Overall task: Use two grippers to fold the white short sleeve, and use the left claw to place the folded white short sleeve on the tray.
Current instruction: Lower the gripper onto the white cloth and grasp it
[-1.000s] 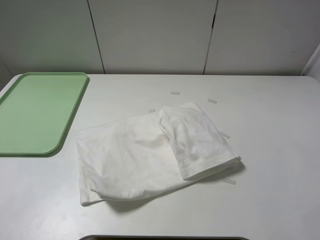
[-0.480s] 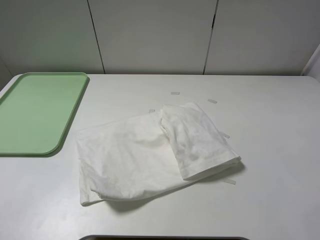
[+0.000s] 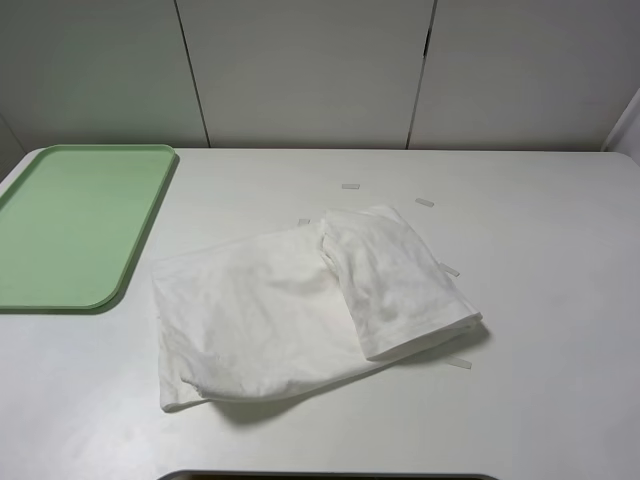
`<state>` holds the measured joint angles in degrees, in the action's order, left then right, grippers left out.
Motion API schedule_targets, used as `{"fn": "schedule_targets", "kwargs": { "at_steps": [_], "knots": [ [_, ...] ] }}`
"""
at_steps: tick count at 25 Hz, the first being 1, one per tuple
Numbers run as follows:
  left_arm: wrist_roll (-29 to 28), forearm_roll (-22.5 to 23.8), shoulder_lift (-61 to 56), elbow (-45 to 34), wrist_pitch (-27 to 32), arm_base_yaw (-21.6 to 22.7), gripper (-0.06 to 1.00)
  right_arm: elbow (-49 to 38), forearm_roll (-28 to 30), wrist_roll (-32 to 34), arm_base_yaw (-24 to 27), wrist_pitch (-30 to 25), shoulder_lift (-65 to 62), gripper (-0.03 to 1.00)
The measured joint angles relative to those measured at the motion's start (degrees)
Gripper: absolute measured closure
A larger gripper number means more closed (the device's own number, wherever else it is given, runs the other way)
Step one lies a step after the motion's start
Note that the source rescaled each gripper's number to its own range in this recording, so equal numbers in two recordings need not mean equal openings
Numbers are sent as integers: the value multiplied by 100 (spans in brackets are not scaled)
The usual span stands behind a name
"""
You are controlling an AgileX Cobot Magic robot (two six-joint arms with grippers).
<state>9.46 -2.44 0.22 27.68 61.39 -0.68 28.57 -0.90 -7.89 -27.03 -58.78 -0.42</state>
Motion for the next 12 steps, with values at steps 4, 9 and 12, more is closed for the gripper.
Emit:
{"fn": "schedule_targets", "kwargs": {
  "at_steps": [4, 9, 12],
  "knots": [
    [0, 0, 0, 0, 0, 0, -6, 0, 3, 0, 6, 0, 0, -3],
    [0, 0, 0, 0, 0, 0, -6, 0, 3, 0, 329, 0, 0, -3],
    [0, 0, 0, 0, 0, 0, -6, 0, 3, 0, 839, 0, 0, -3]
  ]
}}
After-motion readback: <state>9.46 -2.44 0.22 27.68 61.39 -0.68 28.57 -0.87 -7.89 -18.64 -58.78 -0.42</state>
